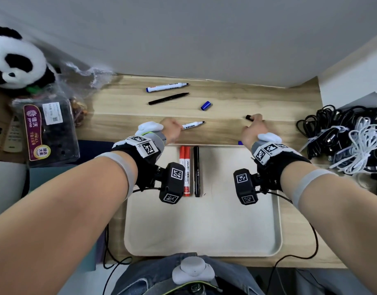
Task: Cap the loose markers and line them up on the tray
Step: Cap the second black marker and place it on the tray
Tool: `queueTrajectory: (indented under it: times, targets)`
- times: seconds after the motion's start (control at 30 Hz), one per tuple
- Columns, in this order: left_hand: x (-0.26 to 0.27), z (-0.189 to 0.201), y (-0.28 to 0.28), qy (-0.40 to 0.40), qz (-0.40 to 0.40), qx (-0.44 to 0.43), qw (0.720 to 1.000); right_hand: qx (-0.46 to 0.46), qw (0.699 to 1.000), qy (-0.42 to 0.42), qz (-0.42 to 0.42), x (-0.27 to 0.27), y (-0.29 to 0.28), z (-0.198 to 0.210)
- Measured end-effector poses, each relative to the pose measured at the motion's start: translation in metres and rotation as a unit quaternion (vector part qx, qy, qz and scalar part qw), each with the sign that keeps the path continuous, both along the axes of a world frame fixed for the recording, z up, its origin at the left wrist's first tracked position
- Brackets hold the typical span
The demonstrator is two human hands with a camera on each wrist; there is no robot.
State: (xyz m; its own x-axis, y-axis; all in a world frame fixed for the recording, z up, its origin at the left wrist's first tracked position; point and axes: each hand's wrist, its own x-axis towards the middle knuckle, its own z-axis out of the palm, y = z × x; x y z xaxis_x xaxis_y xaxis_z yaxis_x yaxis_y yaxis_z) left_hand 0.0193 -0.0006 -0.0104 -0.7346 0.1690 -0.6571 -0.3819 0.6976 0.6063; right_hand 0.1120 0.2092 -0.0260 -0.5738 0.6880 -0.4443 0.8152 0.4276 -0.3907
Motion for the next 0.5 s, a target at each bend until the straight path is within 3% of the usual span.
queueTrajectory:
  times: [0.23,0.5]
  targets:
    - [-0.033,-0.011,0.014,0.085,-0.043,-0.080,0.992,0.016,0.995,-0.081,-0.049,-0.024,0.021,-0.015]
    - [-0.065,-0.016,0.015,0.110,-0.112,-0.148,0.977,0.008,0.999,0.046,0.011,-0.038,-0.005,-0.036]
